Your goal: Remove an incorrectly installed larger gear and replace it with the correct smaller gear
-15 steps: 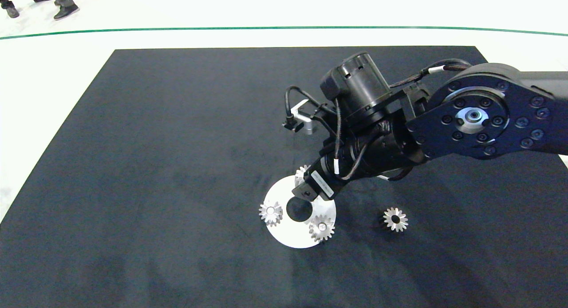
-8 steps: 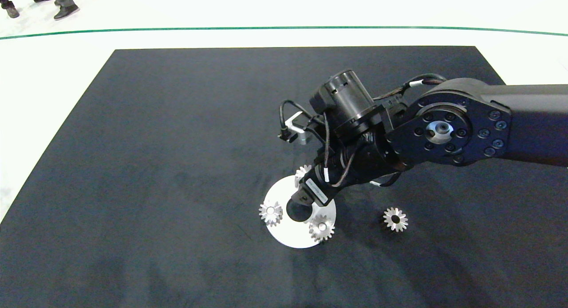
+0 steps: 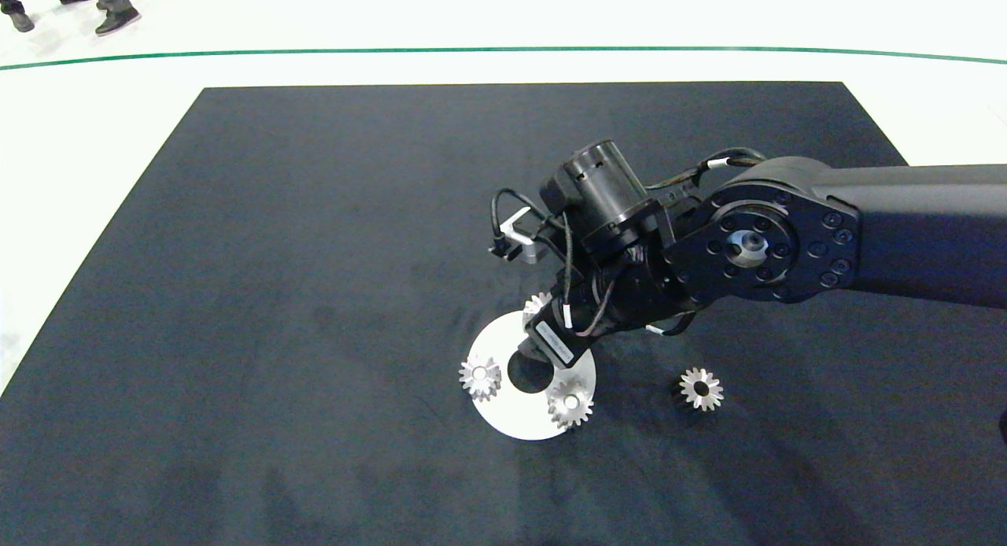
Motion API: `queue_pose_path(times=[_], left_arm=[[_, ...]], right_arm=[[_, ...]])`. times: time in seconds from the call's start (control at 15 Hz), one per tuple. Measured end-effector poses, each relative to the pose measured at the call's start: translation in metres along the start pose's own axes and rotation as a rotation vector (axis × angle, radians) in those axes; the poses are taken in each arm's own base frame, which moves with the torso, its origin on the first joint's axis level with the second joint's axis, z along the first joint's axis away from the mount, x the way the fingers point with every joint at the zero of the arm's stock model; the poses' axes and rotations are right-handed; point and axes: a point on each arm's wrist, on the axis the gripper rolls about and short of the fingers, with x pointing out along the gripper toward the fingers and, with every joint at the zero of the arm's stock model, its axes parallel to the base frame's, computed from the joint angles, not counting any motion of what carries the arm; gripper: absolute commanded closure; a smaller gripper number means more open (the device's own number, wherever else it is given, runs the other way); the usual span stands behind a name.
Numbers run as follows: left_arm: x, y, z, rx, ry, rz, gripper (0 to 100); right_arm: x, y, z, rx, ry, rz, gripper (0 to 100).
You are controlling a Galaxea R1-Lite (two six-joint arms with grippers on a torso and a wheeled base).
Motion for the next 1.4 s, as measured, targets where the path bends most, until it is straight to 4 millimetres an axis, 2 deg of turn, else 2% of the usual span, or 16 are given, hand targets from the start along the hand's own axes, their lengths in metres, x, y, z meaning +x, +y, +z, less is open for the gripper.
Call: queue_pose_path(times=[0.87,1.4], left_arm=[[-0.005,0.000,-0.003,0.017,-0.013,0.001,0],[-0.005,0.000,-0.004,0.027,-0.010,-0.001,0]], right_arm=[[0.015,-0.002,-0.006,0.014,-0.036,-0.042,54],[0.009,0.002,-0.013,0.003,-0.027,-0.043,71]])
